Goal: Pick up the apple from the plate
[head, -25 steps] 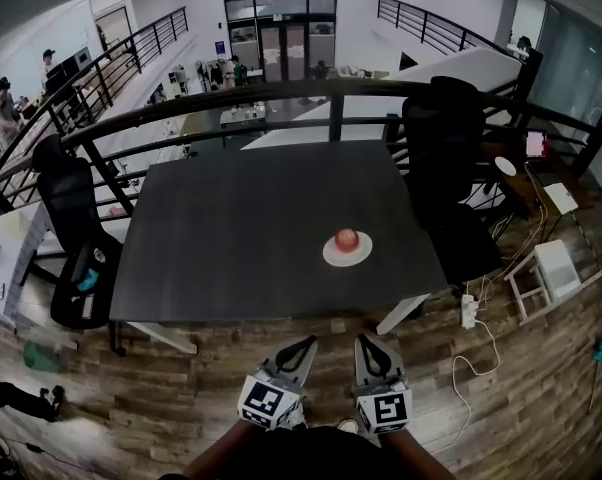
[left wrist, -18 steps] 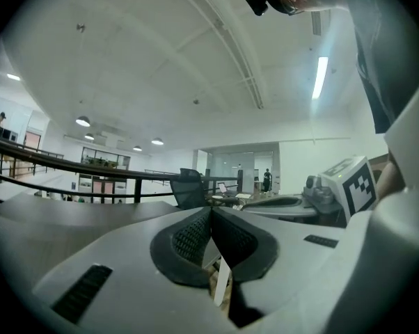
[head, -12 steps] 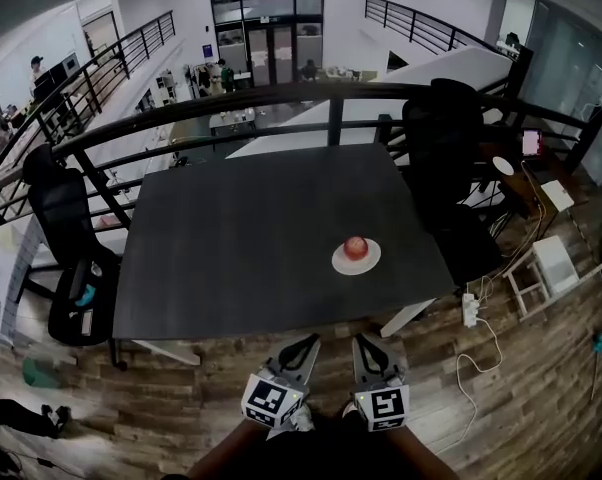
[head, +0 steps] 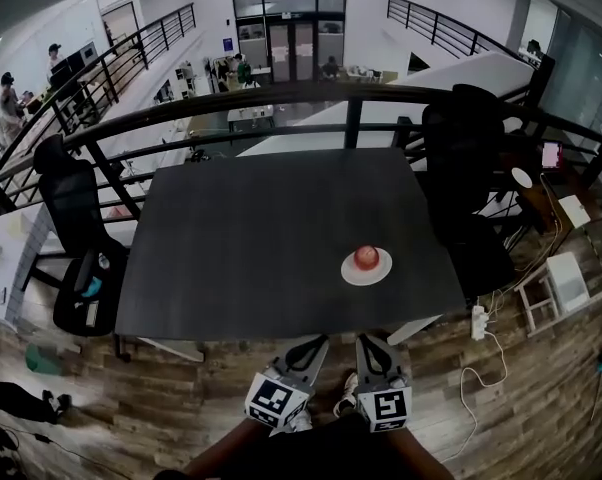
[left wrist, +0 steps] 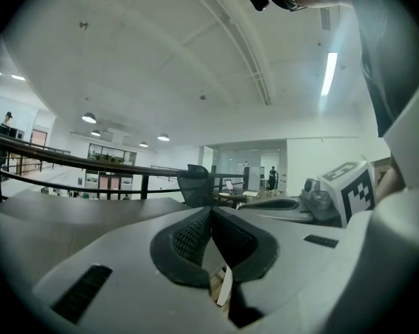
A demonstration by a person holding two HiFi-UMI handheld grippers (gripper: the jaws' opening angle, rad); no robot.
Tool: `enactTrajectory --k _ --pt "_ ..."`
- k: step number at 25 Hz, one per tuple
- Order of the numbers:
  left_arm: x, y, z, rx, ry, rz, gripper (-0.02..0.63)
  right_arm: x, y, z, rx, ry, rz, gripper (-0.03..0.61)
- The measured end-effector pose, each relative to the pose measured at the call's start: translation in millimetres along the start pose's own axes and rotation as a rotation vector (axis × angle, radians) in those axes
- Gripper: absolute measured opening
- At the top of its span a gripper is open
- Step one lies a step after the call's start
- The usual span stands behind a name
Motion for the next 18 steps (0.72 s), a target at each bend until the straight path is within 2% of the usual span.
enactTrajectory --k 7,10,13,18 --pt "9.2 -0.8 52.7 0.035 0.031 0.003 0.023 -45.2 -5.6 26.5 -0.015 0.047 0.049 0.025" --pt "0.4 1.6 81.7 0.060 0.011 -0.014 0.023 -71.2 -1.6 34.3 -0.030 0.073 0.096 0.025" --pt "-5.2 4.8 114.2 0.040 0.001 -0.011 0.023 -102.5 -3.5 48.1 -0.048 0.089 0.117 0.025" --pt "3.4 10.4 162.3 0.055 0.030 -0.026 0.023 -139.6 -3.2 79.8 -0.077 0.145 0.108 0.025"
Point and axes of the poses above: the fingertips, and each gripper's own axes: z forward along the fingers, x to its left, y out of its top, the point moved 6 cm from there along -z, backward along the fingers, and after that the axes turned 6 degrees about -x, right-handed, at the moved point
